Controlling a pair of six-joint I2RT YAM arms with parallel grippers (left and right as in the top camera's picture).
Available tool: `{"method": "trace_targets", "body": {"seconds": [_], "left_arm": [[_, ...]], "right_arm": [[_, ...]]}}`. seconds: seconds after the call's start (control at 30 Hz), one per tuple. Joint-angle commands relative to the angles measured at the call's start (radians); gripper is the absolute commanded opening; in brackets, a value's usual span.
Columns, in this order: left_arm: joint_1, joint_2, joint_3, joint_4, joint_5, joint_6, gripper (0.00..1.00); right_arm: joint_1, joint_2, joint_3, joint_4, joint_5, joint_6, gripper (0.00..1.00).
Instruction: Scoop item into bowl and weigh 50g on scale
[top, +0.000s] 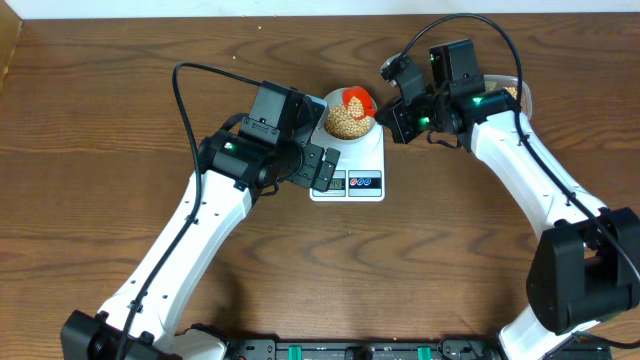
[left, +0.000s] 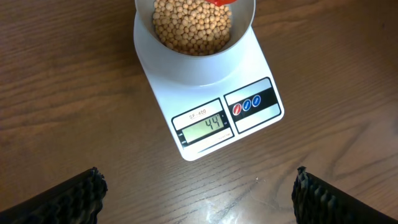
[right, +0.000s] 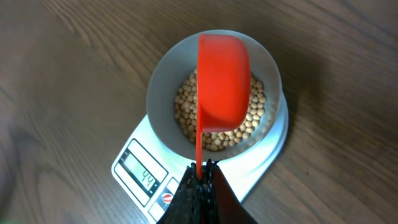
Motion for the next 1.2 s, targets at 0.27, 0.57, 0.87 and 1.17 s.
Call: {"method": "trace_targets", "body": {"seconds": [0.27,0.57,0.87,1.17], "left_arm": [[0.004,-0.004,-0.010,0.000,-0.013,0.000,0.98],[0.004,-0.004,-0.010,0.000,-0.013,0.000,0.98],[0.004,-0.004,-0.010,0.000,-0.013,0.000,0.98],[0.004,-0.004,-0.010,0.000,-0.013,0.000,0.98]], "right_arm": [[0.008,-0.026,0.016,0.003,-0.038,0.022,0.01],[0.008,-0.026,0.016,0.004,-0.038,0.021,0.01],[0.008,-0.026,0.016,0.004,-0.038,0.021,0.01],[0.008,-0.026,0.016,0.005,-0.037,-0.071,0.01]]}}
